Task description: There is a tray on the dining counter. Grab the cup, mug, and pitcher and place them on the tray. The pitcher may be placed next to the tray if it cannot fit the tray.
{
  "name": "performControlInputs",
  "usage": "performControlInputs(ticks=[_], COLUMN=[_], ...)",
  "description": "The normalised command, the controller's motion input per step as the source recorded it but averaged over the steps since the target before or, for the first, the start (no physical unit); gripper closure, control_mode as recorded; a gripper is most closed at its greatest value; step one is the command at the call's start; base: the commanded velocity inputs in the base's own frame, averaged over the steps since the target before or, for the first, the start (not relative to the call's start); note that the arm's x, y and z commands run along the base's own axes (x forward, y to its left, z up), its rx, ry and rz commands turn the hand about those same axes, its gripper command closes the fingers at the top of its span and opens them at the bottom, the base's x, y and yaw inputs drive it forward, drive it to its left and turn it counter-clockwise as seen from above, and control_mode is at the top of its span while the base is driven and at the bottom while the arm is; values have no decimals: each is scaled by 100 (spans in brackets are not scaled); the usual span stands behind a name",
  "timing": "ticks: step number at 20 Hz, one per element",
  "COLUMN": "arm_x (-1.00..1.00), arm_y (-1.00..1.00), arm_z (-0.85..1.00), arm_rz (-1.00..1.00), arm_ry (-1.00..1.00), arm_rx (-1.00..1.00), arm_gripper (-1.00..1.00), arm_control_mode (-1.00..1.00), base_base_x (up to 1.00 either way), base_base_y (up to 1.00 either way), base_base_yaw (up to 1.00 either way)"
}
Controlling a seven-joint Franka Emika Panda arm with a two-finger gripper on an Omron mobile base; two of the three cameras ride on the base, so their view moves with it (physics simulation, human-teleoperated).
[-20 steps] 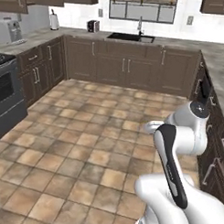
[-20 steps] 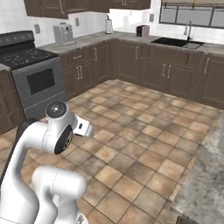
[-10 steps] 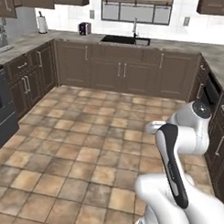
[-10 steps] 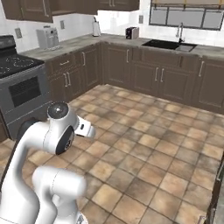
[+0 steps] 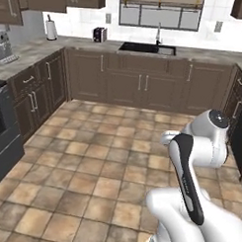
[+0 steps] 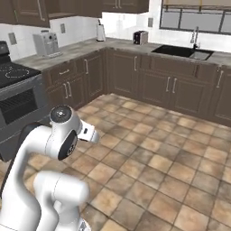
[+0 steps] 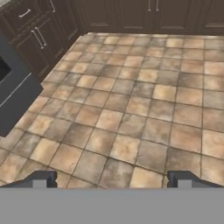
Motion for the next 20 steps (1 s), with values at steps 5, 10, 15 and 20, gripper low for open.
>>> performControlInputs(ticks=[5,10,15,20], arm_x=[0,0,0,0], arm_y=[0,0,0,0], arm_z=[0,0,0,0], arm_rz=[0,0,0,0], arm_ry=[0,0,0,0], arm_rx=[0,0,0,0], arm_gripper=[-100,-100,-100,-100], arm_control_mode=[100,100,100,100], base_base_x=[94,94,94,94], base_base_y=[19,16,8,8], base_base_yaw=[11,13,22,22])
